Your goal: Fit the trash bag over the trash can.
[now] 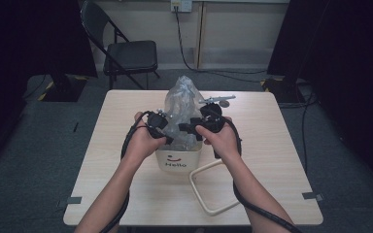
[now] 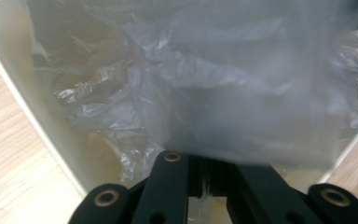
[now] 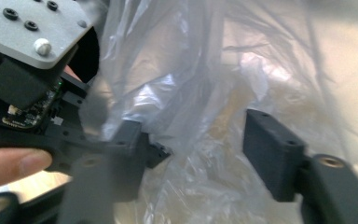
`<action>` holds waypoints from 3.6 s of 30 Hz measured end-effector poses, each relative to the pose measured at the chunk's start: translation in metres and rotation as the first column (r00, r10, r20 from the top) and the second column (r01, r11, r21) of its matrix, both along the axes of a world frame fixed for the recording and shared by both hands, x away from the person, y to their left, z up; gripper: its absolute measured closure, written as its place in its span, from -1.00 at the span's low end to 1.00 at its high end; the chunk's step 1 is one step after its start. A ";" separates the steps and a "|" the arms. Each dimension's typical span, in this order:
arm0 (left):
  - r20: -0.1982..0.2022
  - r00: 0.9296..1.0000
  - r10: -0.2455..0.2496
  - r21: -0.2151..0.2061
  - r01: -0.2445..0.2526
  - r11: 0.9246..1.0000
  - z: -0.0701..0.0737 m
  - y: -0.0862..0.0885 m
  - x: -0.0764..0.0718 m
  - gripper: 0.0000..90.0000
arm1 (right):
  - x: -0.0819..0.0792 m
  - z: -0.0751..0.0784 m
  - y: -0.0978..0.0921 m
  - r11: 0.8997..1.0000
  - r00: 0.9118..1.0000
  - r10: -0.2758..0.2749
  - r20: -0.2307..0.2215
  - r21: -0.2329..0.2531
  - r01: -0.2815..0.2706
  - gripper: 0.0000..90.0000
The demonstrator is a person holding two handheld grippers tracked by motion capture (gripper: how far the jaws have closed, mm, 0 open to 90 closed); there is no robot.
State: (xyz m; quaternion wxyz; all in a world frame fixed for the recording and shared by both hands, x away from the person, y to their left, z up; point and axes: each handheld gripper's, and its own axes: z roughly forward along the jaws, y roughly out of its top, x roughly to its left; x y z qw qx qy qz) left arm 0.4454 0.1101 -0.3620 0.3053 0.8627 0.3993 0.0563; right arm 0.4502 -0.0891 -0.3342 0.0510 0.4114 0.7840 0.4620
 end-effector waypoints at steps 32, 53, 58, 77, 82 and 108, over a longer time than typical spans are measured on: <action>0.126 0.992 0.007 -0.121 0.008 0.993 0.021 0.016 -0.010 0.96 | -0.002 -0.014 0.018 0.991 0.996 0.058 -0.064 -0.117 -0.065 0.33; 0.103 0.994 0.033 -0.127 -0.020 0.992 0.026 0.042 -0.016 0.98 | 0.005 0.021 -0.026 0.972 0.976 -0.187 0.110 -0.126 0.201 -0.14; 0.103 0.993 0.058 -0.144 -0.043 0.989 0.027 0.055 -0.017 0.98 | 0.015 0.002 -0.024 0.973 0.984 -0.174 0.040 -0.147 0.178 0.16; 0.032 0.990 0.135 -0.149 -0.129 0.980 0.002 0.084 -0.012 0.99 | 0.018 -0.027 -0.052 0.972 0.979 -0.188 -0.082 -0.161 0.173 0.87; 0.039 0.991 0.131 -0.151 -0.124 0.981 0.005 0.083 -0.014 0.97 | 0.018 -0.030 -0.055 0.970 0.981 -0.186 -0.052 -0.168 0.175 0.53; 0.236 0.960 0.154 -0.227 -0.099 0.969 0.046 0.058 -0.024 -0.01 | -0.001 -0.026 -0.022 0.992 0.998 0.014 -0.063 -0.123 -0.022 0.90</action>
